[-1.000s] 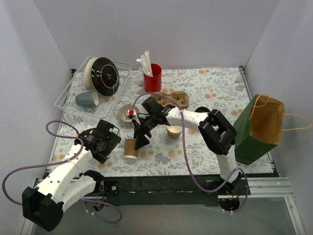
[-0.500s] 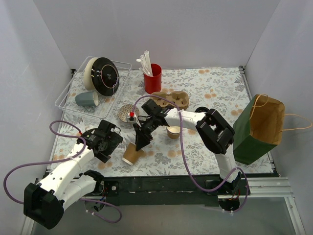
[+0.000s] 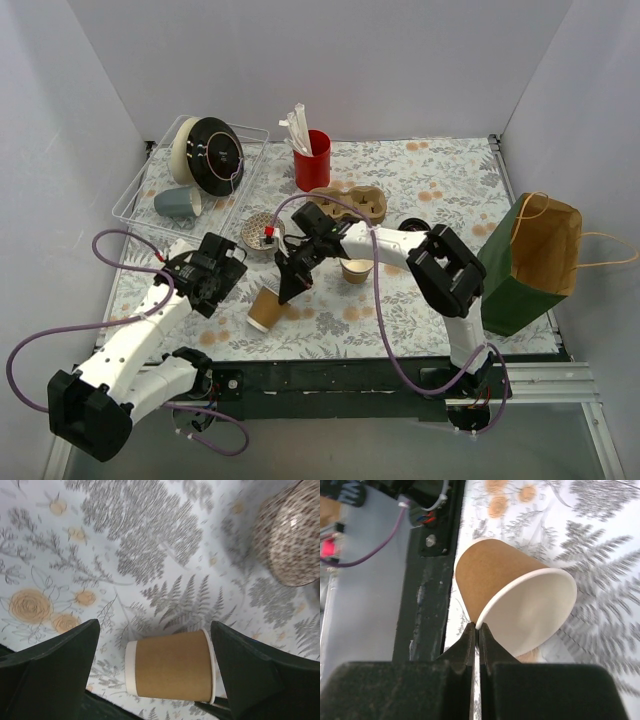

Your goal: Pack the takeout coffee

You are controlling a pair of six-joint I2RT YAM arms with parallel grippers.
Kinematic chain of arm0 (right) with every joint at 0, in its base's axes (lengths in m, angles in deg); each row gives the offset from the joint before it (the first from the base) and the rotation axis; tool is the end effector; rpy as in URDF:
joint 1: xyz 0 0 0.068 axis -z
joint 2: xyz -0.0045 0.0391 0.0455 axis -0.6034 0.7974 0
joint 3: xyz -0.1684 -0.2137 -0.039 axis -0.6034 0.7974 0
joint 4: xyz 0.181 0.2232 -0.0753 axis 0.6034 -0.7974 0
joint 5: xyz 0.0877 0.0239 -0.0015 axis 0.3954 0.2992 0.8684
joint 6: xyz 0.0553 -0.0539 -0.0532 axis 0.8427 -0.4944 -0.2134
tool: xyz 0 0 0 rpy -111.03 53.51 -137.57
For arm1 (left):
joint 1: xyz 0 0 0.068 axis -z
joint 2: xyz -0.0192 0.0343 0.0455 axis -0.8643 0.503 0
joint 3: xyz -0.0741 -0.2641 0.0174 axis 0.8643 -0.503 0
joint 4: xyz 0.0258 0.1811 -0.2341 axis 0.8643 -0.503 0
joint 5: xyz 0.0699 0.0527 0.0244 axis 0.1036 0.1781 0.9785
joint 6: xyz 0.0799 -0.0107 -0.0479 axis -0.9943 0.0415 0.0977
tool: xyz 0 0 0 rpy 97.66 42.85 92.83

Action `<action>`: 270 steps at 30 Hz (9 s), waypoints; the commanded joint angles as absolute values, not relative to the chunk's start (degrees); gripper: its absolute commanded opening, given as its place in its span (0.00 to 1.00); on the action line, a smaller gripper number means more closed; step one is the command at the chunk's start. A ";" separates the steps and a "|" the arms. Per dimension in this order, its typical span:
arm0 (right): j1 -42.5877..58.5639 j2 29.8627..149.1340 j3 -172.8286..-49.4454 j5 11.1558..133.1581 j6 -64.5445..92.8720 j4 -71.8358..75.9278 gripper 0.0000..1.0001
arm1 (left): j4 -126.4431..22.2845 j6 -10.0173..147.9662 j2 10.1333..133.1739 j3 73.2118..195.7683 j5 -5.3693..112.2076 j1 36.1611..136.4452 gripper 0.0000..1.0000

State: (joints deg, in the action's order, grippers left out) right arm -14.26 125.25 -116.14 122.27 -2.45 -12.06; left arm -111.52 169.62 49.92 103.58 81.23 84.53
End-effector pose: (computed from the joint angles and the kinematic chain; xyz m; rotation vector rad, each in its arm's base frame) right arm 0.2430 0.4188 0.1401 -1.6407 1.8432 1.5540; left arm 0.1976 -0.0599 0.1815 -1.9159 1.8820 -0.2762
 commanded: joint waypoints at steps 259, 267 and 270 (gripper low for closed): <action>10.92 99.03 -101.42 47.90 24.84 -21.18 0.14 | -81.17 128.41 43.09 101.78 65.46 73.95 0.98; 10.92 98.24 -102.12 47.55 25.37 -21.27 0.22 | -81.25 128.41 43.01 101.78 65.46 74.04 0.98; 10.92 98.24 -102.21 47.99 25.37 -21.18 0.14 | -81.25 128.32 42.92 101.78 65.46 73.95 0.98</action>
